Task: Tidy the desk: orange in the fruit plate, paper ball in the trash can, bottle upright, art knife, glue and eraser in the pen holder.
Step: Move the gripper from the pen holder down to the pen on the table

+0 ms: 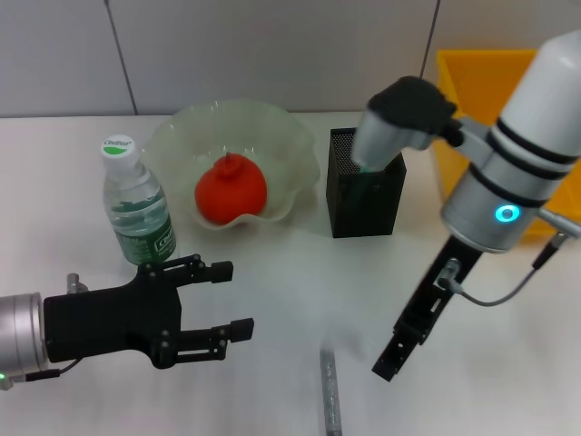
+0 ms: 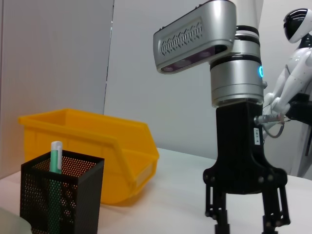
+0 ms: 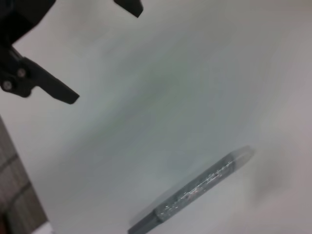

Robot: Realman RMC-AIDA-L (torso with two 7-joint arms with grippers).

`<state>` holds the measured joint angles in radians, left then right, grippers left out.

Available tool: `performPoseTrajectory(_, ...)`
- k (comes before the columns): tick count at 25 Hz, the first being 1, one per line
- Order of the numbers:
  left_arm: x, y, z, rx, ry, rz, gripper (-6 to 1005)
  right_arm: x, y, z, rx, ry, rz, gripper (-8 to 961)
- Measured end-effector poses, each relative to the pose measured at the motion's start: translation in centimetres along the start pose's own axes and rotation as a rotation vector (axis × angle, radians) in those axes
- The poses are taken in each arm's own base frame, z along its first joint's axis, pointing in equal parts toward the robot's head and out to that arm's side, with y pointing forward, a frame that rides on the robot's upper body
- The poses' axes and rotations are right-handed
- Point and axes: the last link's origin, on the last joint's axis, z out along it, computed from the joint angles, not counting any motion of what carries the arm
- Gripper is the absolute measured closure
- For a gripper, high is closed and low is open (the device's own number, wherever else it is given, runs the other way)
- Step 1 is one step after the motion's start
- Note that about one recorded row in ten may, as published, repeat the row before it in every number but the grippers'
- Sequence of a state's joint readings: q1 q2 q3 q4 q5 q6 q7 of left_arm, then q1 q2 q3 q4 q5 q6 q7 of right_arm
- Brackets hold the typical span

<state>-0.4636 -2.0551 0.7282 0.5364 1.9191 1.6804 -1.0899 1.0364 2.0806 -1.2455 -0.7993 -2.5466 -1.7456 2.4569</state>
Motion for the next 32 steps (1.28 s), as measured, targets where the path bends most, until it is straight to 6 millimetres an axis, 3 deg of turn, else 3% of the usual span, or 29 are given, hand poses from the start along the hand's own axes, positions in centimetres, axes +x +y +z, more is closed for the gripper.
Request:
performPoseTrajectory(6,-0.1,0.0,-0.3,0.006,-0.004,-0.004,297,-1.7,0.9,1.1,0.068,0.021,-0.141,254)
performPoseTrajectory(20,-0.2,-0.1,-0.8,0.022,-0.006,-0.007,301,-3.2,2.0,2.1,0.093,0.003,-0.285,254)
performPoseTrajectory(27,0.0,-0.2,-0.7,0.014,-0.003,-0.007,303,-0.6,0.7,0.9,-0.005,-0.118,-0.218,254)
performPoseTrajectory(30,0.0,-0.2,-0.6,0.011,-0.001,-0.010,304,1.7,-0.6,-0.2,-0.041,-0.226,-0.189,254)
performPoseTrajectory(31,0.1,-0.2,-0.5,0.010,0.000,-0.013,304,3.6,-1.5,-1.0,-0.060,-0.329,-0.184,254)
performPoseTrajectory(32,0.1,-0.2,-0.5,0.010,0.001,-0.015,304,3.6,-1.5,-1.0,-0.060,-0.329,-0.184,254)
